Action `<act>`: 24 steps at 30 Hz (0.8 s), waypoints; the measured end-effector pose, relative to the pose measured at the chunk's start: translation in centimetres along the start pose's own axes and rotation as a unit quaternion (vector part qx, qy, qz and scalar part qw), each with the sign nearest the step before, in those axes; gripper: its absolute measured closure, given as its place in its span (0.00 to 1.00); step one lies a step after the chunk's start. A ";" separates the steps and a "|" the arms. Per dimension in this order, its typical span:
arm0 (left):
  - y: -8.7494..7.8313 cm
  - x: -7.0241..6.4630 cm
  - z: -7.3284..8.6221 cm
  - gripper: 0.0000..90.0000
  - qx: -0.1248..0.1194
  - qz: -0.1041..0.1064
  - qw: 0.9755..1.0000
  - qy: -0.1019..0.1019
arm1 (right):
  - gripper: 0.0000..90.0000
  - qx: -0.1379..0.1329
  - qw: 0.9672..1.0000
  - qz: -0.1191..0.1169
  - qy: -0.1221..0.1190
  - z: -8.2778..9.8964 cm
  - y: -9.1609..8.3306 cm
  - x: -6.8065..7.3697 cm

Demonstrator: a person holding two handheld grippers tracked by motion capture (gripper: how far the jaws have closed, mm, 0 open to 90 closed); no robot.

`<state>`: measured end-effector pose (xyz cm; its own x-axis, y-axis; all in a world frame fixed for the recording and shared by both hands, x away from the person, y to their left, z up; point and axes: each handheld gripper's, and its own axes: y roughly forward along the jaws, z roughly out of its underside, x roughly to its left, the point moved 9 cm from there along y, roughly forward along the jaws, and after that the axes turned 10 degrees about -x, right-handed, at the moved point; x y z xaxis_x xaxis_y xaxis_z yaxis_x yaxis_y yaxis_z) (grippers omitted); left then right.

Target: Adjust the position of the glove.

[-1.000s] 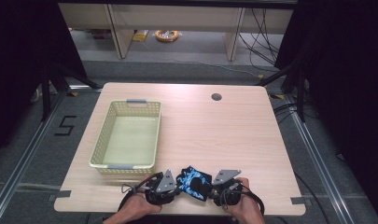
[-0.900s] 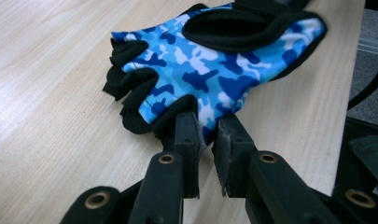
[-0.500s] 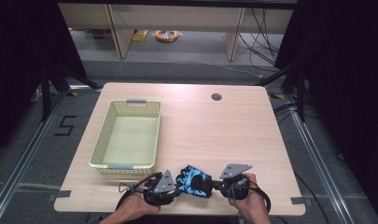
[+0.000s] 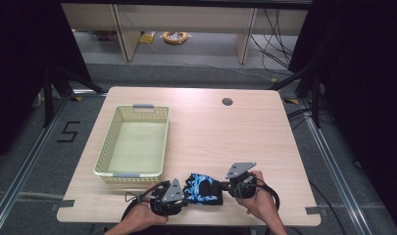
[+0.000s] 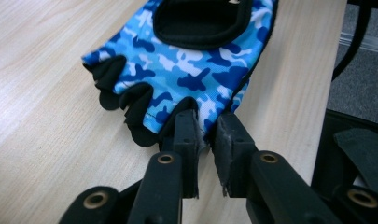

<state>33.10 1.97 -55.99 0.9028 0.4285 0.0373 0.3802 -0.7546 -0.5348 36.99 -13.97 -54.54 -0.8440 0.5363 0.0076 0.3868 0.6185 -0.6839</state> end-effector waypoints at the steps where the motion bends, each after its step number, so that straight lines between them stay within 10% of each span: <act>1: 0.0 -0.1 0.0 0.89 0.000 -0.001 1.000 0.001 | 0.99 -0.009 1.000 0.010 -0.008 -0.1 0.3 -0.2; 9: 0.2 -1.2 0.3 0.88 0.012 0.004 0.999 0.041 | 0.97 0.006 1.000 0.016 -0.008 0.6 0.9 -0.4; 24: 0.5 -1.8 1.0 0.65 0.019 0.009 0.999 0.023 | 0.69 0.007 0.997 0.055 0.057 1.4 -0.1 -1.8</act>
<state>31.51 1.30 -57.20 0.9184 0.3902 0.0660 0.3560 -0.7419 -0.5681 37.93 -15.79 -55.47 -0.7489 0.6625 0.0132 0.4697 0.5448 -0.6947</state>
